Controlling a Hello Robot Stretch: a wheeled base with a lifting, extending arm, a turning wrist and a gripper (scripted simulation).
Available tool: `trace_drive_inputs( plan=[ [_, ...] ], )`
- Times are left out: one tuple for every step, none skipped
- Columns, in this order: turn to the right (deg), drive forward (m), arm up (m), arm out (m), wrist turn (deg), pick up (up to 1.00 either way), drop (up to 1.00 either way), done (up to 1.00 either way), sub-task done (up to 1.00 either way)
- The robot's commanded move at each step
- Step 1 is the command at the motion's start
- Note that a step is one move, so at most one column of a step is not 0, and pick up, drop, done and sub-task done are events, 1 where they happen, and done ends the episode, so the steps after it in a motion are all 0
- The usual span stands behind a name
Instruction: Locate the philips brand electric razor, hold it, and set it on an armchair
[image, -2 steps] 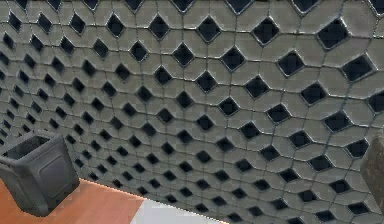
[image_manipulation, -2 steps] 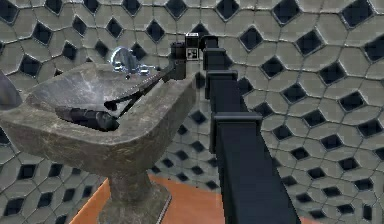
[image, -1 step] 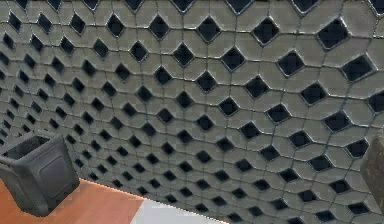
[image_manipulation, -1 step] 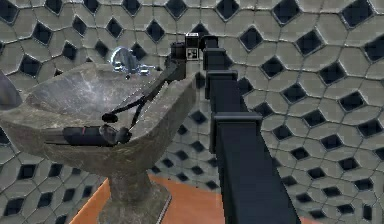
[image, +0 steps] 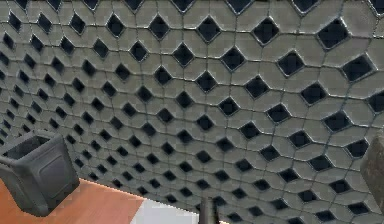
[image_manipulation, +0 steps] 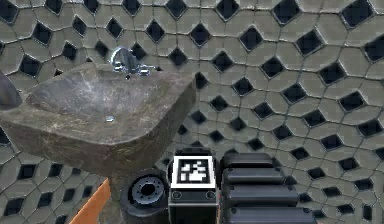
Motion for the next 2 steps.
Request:
trace_drive_inputs(
  plan=[
    [-45.0, 0.00, 0.00, 0.00, 0.0, 0.00, 0.00, 0.00, 0.00],
    [-45.0, 0.00, 0.00, 0.00, 0.0, 0.00, 0.00, 0.00, 0.00]
  ],
)
